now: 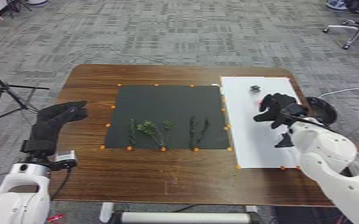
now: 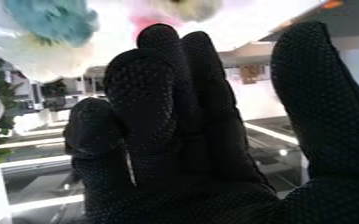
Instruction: Arrange flowers
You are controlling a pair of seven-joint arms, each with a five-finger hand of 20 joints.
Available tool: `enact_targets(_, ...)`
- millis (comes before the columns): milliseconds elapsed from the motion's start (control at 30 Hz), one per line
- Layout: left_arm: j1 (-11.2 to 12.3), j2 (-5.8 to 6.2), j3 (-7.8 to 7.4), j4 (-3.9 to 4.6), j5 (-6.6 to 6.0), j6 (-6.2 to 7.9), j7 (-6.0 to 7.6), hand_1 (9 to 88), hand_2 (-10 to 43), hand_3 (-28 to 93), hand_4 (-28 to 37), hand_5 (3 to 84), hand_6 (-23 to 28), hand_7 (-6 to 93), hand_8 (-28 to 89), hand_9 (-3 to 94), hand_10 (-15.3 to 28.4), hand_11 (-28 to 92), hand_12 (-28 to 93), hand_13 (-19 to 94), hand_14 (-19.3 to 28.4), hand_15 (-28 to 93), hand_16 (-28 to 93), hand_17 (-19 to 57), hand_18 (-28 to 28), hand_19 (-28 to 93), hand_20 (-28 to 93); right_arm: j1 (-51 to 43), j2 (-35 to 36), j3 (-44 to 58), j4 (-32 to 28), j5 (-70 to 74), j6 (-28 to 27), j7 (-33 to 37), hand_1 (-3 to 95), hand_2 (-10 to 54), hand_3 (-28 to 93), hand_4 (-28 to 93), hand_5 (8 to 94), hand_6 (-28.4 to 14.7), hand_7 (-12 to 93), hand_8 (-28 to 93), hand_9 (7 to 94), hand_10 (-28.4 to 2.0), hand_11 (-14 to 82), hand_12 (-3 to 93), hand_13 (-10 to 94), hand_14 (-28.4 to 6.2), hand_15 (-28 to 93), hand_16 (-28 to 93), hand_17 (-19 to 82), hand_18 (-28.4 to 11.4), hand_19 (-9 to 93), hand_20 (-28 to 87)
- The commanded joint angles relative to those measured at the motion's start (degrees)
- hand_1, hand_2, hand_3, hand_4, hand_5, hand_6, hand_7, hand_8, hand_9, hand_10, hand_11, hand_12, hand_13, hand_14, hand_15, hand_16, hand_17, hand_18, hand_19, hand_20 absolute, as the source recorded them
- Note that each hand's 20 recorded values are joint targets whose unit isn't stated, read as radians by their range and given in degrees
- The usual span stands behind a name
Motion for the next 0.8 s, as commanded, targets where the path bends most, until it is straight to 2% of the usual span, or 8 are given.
enact_targets(33,0.22,-0.66,0.11,-0.39,0.64,-0.57,-0.04,32.2,-0.9,66,-22.0,54.0,2.1,15.9,-7,52.7,14.7,26,15,43,19.3,34,0,9.4,14.6,19,23,0.75,-1.79,-0.67,3.07,-2.49,-0.94,0.85,36.5,-9.5,64,-11,64.7,-4.6,15,-4,69.3,-15.8,26.2,29.2,76,-8.9,58,35,47,-18.8,86,52)
enact_targets(200,0.49,-0.92,-0.11,-0.5,0.61,-0.6,0.02,32.3,-0.8,65,-22.1,54.0,2.1,15.8,-7,52.7,14.7,26,15,43,19.2,34,1,9.5,14.6,19,23,0.06,-1.89,-1.36,4.12,-3.48,0.31,1.54,44.9,-9.5,64,-13,65.2,-4.8,15,-4,69.8,-15.2,26.0,28.6,77,-8.2,58,35,47,-18.1,86,52)
enact_targets(267,0.6,-0.9,-0.24,-0.58,0.62,-0.52,-0.03,32.3,-0.8,65,-22.0,54.0,2.0,15.8,-7,52.7,14.7,26,15,43,19.2,34,1,9.5,14.6,19,23,-0.22,-1.78,-1.64,4.29,-3.84,1.72,1.43,53.4,-9.5,59,-14,65.6,-4.7,15,-4,72.9,-12.7,18.1,38.7,78,-7.1,57,35,49,-17.2,85,53)
enact_targets(367,0.87,-0.73,-0.56,-0.5,0.59,-0.51,-0.05,32.4,-0.8,65,-22.1,53.9,2.0,16.0,-7,52.7,14.7,26,15,43,19.2,34,1,9.6,14.6,19,23,-0.01,-1.22,-2.94,5.06,-4.43,6.99,0.79,62.1,-9.5,53,-13,68.0,-4.5,14,13,78.5,-10.5,10.5,44.9,80,-5.6,56,35,51,-15.9,85,53)
enact_targets(567,2.17,-0.09,-3.5,-0.24,0.4,0.41,0.16,32.4,-0.8,65,-22.0,54.0,2.1,15.9,-7,52.7,14.7,26,15,43,19.3,33,0,9.9,14.4,18,23,3.7,0.88,-5.94,4.21,-2.71,14.81,-2.14,65.9,-9.5,55,-13,76.1,-2.5,17,15,85.0,-9.4,10.7,45.2,85,-3.8,54,35,56,-14.1,86,53)
enact_targets(667,2.96,0.08,-5.17,0.2,-2.18,2.45,0.66,30.0,1.6,65,-24.1,54.0,2.1,15.9,-7,52.7,14.9,26,15,43,19.1,31,0,10.4,13.9,16,22,7.61,1.55,-8.45,2.23,-0.18,15.78,-4.18,65.4,-9.5,56,-13,77.1,-2.3,17,14,85.8,-9.4,10.6,45.4,86,-3.3,53,36,57,-13.8,87,52)
enact_targets(733,3.05,-0.18,-5.72,0.98,-3.64,4.71,1.51,24.7,9.1,67,-28.0,54.5,2.1,15.7,-7,53.1,15.1,25,15,43,18.8,29,0,10.5,13.5,14,21,11.13,1.76,-11.03,0.92,0.94,15.49,-5.26,65.1,-9.5,57,-12,77.3,-2.2,18,14,85.9,-9.3,10.6,45.5,87,-3.1,53,36,57,-13.6,87,52)
enact_targets(800,3.6,-0.33,-5.94,1.43,-6.65,8.02,2.26,22.2,17.4,64,-28.2,55.8,1.9,15.8,-7,54.0,15.3,25,14,43,18.7,28,0,10.6,12.9,13,20,14.91,1.13,-13.89,-0.41,3.49,13.9,-6.43,64.9,-9.5,57,-12,77.4,-2.1,18,14,86.1,-9.3,10.5,45.5,87,-3.0,53,37,57,-13.7,87,52)
